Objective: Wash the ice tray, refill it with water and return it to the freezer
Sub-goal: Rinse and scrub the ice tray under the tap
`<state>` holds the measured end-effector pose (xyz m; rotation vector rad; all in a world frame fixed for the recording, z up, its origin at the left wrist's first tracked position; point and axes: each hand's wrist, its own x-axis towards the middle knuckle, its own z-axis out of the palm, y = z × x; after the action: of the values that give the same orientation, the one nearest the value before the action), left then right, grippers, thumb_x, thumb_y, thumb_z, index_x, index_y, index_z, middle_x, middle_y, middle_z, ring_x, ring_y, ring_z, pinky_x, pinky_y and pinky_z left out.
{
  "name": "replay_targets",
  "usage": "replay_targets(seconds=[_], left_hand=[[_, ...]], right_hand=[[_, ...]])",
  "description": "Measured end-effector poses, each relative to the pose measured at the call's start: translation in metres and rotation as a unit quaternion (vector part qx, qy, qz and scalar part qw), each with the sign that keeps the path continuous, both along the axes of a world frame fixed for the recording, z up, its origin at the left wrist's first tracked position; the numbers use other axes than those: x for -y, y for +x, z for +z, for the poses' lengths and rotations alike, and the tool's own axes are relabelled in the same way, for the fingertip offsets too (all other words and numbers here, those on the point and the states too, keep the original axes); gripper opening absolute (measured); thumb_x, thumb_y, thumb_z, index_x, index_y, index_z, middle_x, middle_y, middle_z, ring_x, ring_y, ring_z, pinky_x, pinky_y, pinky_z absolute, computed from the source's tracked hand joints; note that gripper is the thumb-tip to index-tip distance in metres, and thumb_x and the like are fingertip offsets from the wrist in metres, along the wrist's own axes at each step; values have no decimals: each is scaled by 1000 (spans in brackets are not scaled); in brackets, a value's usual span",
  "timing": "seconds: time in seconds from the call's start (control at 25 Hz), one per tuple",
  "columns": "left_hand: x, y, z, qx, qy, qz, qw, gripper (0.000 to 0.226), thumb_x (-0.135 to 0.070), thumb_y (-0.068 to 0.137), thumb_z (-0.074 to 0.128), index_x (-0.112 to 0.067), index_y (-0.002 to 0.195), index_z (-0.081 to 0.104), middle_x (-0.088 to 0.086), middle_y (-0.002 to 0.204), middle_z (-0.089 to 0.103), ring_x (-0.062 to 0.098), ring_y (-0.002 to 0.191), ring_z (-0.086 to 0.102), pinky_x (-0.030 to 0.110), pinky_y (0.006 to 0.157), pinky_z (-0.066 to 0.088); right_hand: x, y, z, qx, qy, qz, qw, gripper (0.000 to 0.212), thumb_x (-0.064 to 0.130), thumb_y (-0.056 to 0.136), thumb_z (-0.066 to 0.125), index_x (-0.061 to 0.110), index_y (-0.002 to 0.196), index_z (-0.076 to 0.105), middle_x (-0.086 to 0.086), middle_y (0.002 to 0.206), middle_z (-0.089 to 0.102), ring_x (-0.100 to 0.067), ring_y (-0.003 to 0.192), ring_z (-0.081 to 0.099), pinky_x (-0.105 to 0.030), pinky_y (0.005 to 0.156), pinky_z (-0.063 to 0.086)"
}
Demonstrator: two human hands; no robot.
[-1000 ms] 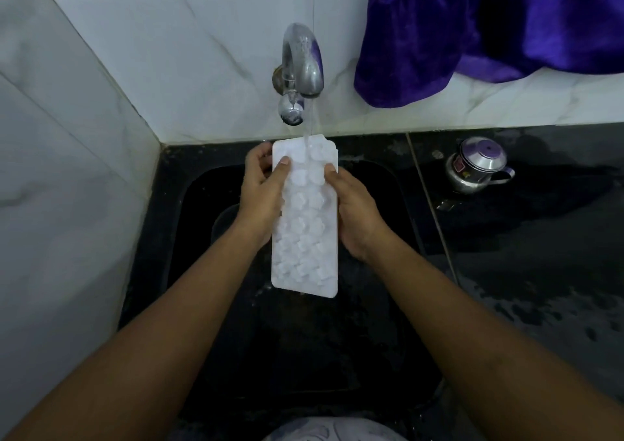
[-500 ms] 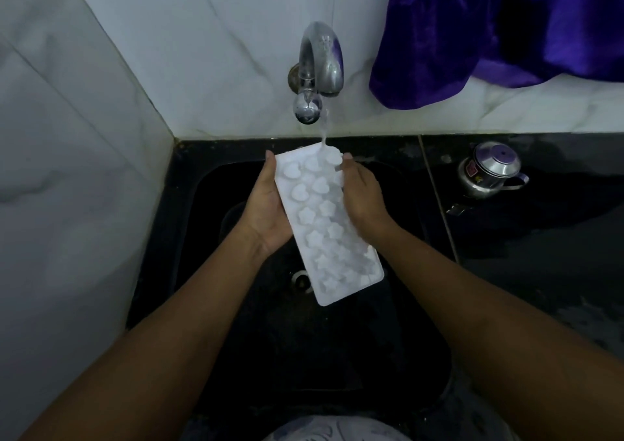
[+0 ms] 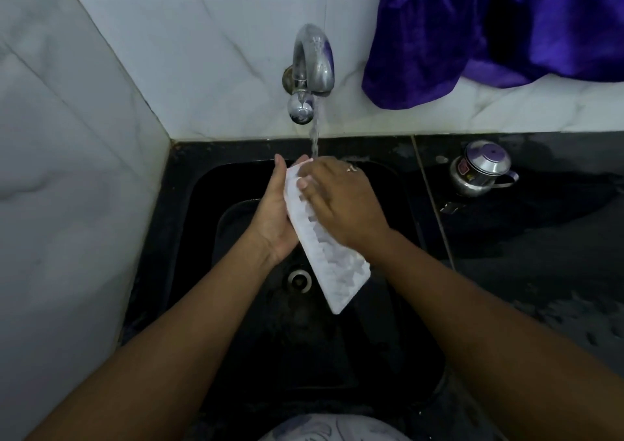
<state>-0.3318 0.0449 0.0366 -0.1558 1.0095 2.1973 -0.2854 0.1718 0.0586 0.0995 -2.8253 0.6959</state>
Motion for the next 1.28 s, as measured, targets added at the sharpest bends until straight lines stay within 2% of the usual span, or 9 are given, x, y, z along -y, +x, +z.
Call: replay_targets(seconds=[0.12,0.24,0.32,0.48,0.64,0.8,0.96,1.16,1.28], left_hand=[[-8,-1,0,-3,-1,-22,1000,86,-75,101,31,-9,150,56,16,133,70,28,123,68,41,106,56],[-11,-9,1,9,31,-21,999,84,-79,99,28,-11,134,64,13,121,74,26,116,69,41,106,52],[-11,-8,-1,13,22,-47,999,91,-82,97,30,-10,141,62,16,126,72,29,119,68,45,114,46],[-21,-6,-3,20,-6,-52,998,98,-87,93,30,-9,142,63,19,131,71,30,121,69,45,113,48],[-22,-12,1,7,-11,-22,1000,88,-86,94,31,-16,116,80,12,120,78,26,116,73,41,107,55],[-24,-11,5,5,-11,-33,999,95,-85,96,25,-10,131,72,19,131,73,28,119,72,39,99,61],[-19,-15,7,3,46,-39,998,90,-83,97,25,-11,125,70,17,121,75,28,113,74,42,101,59],[-22,-15,18,-7,37,-43,998,88,-78,100,35,-6,122,78,21,127,74,33,116,74,44,99,61],[-12,-20,20,-9,37,6,999,79,-74,102,33,-14,109,84,15,121,77,31,113,74,47,103,57]], right_hand=[[4,-4,5,-10,54,-74,996,37,33,109,40,11,126,64,-8,122,67,-24,113,61,-42,102,44],[6,1,5,-66,83,3,994,29,20,104,47,7,120,68,-12,126,66,-28,120,58,-42,106,43],[-12,3,8,-63,74,45,994,29,22,105,48,8,120,68,-10,125,67,-26,117,60,-41,104,45],[-5,-2,9,-43,58,-83,994,37,33,107,42,10,123,67,-8,120,68,-22,111,62,-41,103,43],[-2,-1,9,-75,66,50,994,31,19,100,48,10,121,68,-9,119,67,-23,111,59,-40,100,43],[-3,-8,7,-51,23,-107,993,36,26,107,39,10,128,65,-7,126,67,-24,118,60,-45,109,40],[-15,-2,-3,-85,64,38,994,38,24,106,43,9,137,60,-11,140,59,-28,135,50,-47,112,41],[-13,5,-22,20,-180,-90,979,62,53,107,36,30,163,21,-3,167,29,-19,150,35,-36,111,39],[-18,14,-34,52,-218,-129,966,64,71,100,36,30,148,40,5,139,61,-15,123,62,-34,92,51]])
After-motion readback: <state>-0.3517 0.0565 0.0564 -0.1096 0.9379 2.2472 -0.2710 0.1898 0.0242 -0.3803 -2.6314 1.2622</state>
